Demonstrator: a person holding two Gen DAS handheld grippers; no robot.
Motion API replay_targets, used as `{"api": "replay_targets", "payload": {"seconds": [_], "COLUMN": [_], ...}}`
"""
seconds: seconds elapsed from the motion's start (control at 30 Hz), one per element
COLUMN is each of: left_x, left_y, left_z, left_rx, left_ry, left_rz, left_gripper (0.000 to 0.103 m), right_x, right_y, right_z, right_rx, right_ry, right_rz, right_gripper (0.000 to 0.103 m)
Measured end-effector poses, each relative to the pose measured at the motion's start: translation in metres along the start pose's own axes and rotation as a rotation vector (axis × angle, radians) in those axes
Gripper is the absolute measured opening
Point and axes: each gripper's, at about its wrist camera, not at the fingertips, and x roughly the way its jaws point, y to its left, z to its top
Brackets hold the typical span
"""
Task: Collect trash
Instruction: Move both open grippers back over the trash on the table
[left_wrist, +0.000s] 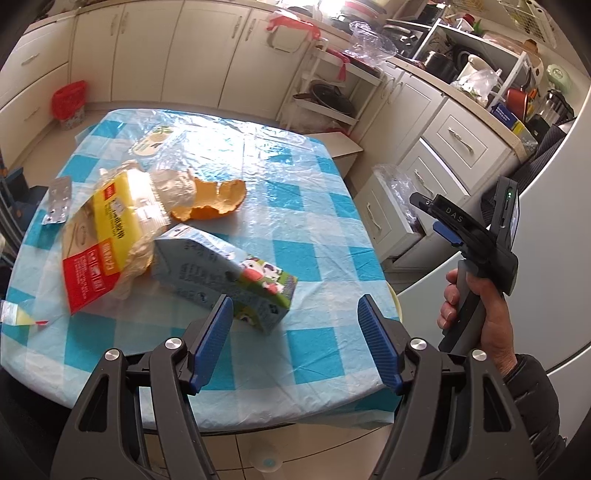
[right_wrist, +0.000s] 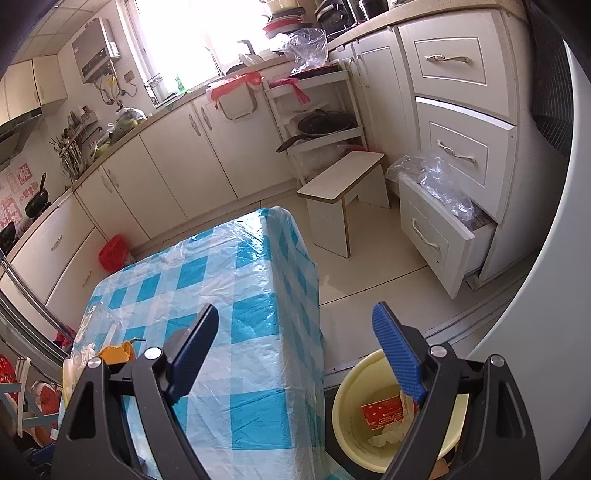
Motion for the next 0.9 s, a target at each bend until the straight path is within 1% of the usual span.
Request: {"api": "replay_targets", "payload": {"seconds": [0.4,0.63,0.9], "left_x": [-0.010,-0.015,-0.017], "left_y": [0.021,0.024,0.027], "left_z": [-0.003,-0.005,-0.005], "left_rx": [-0.036,-0.036,-0.037], "left_ry": [-0.012,-0.020,-0.024], "left_rz": [0.029,0.043,0.048], "left_gripper": [0.068,0.069,0.069], "right_x": [0.012,0.016,0.020], "right_y": [0.022,0.037,0.041], "right_z": [-0.003,-0.004,-0.007], "right_rx": [-0.038,-0.061,-0.073], "right_ry": [0.037,0.050,0.069], "right_rz": [0.035,0.056,0.071], "right_gripper": [0.082,0.082,0.082]}}
